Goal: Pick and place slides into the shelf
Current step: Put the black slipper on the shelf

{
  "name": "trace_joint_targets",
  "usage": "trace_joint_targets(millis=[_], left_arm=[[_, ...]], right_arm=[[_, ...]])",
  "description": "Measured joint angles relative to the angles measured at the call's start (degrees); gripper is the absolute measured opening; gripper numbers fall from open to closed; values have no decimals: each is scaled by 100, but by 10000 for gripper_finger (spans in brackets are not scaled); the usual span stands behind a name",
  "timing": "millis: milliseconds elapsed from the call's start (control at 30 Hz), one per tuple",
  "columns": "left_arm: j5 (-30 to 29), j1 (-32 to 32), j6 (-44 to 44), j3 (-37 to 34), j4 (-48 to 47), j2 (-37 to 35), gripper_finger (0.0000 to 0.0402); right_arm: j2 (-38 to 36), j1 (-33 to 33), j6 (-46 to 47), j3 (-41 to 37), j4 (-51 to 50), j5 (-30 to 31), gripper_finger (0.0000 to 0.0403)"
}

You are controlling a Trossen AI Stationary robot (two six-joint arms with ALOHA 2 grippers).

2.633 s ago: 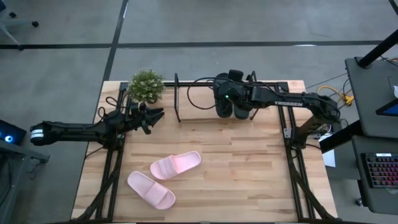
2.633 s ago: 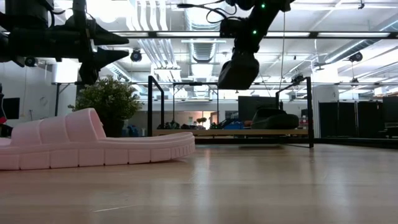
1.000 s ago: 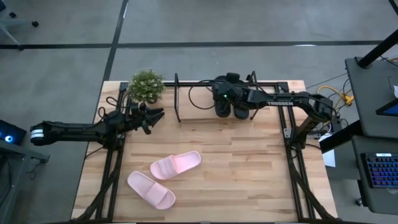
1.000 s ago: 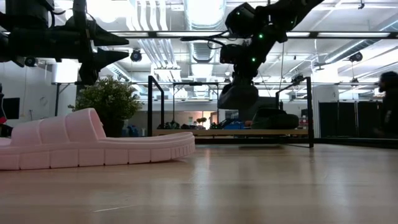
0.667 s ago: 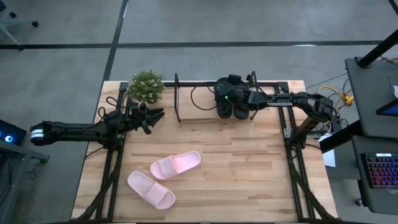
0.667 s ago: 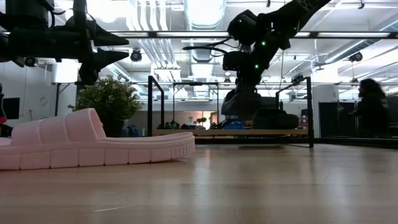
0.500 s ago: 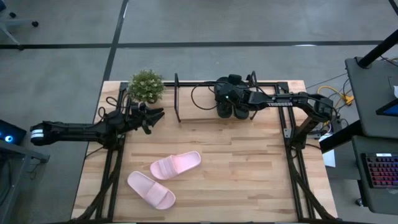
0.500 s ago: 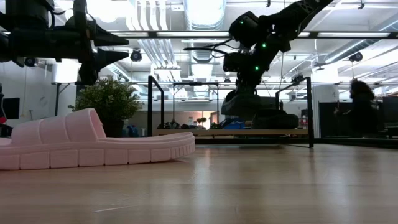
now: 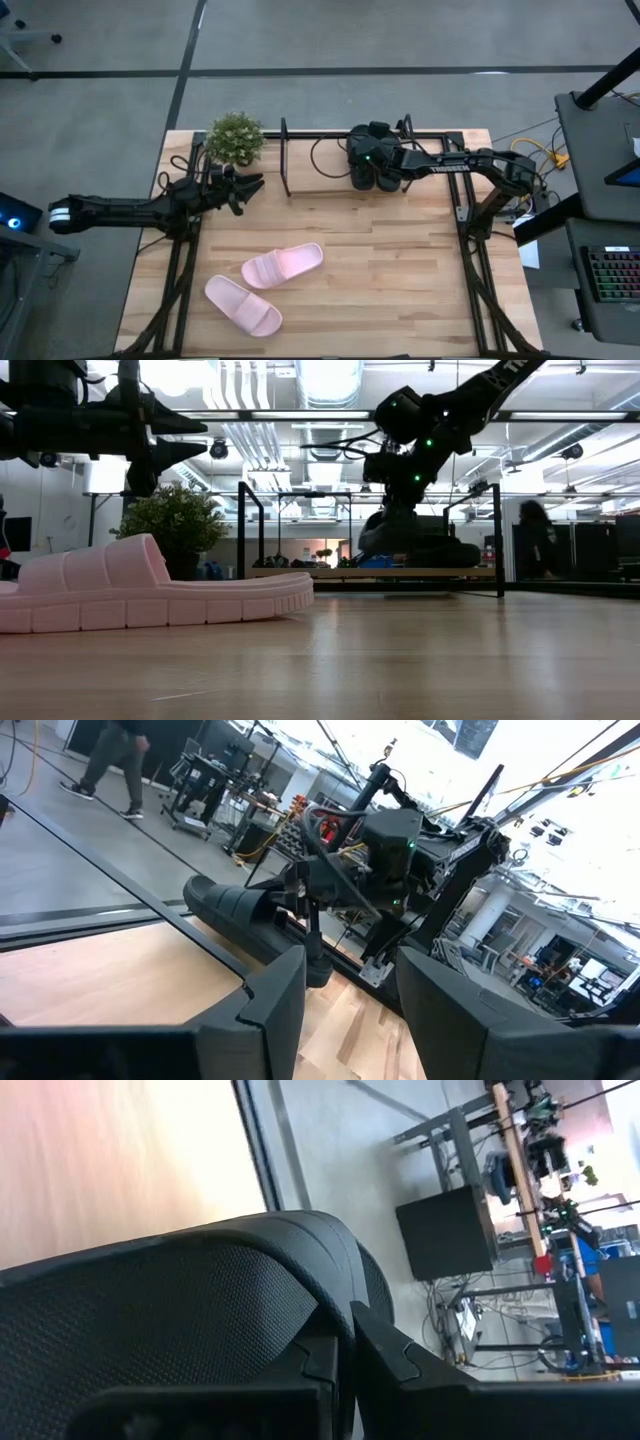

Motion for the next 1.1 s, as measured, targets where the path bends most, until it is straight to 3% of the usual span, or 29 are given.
trace_joint_targets(millis=[367, 1100], left_arm=[[-4, 2, -2, 0, 0, -1, 144], [-72, 0, -10, 0, 2, 0, 144]], right_arm=[[201, -76, -234, -46, 265, -280, 8], [448, -212, -308, -68, 521, -127, 8]])
